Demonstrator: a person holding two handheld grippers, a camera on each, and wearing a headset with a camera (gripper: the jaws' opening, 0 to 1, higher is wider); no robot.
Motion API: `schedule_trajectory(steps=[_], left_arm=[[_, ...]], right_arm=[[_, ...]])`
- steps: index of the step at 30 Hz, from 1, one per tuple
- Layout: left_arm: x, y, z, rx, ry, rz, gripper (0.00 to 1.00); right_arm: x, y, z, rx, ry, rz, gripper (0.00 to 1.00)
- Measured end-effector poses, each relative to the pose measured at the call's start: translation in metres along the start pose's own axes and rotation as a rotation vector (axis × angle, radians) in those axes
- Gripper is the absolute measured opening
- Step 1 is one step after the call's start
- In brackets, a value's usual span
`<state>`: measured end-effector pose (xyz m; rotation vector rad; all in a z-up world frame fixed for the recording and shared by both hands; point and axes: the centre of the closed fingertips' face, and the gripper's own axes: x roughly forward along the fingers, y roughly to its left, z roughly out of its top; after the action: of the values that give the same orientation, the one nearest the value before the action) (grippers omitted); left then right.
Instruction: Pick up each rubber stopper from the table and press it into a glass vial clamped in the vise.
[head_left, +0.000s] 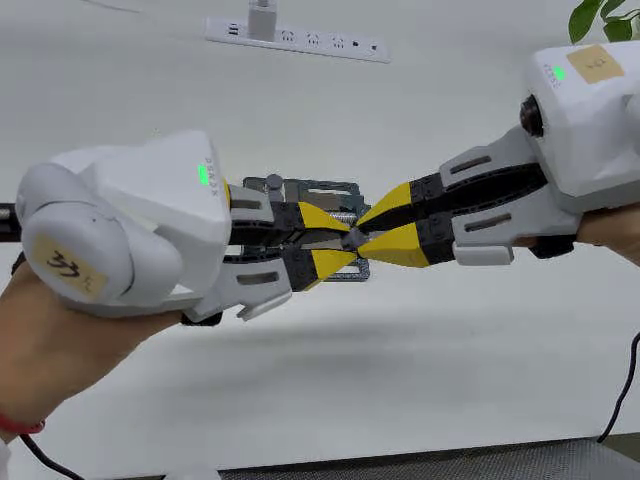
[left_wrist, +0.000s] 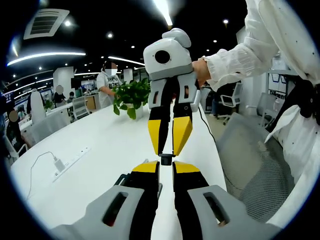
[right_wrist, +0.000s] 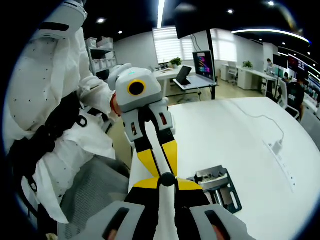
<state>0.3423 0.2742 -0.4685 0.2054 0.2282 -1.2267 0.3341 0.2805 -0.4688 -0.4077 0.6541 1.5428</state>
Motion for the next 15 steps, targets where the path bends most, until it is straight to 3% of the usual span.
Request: schedule_trajectory(steps=[15], left_arm=[[-0.032,0.020,-0.031,-0.059,0.048,0.085,0.29]], right_arm=[[0.003,-0.014,0.013,-0.001,0.024,-0.031,0.06]])
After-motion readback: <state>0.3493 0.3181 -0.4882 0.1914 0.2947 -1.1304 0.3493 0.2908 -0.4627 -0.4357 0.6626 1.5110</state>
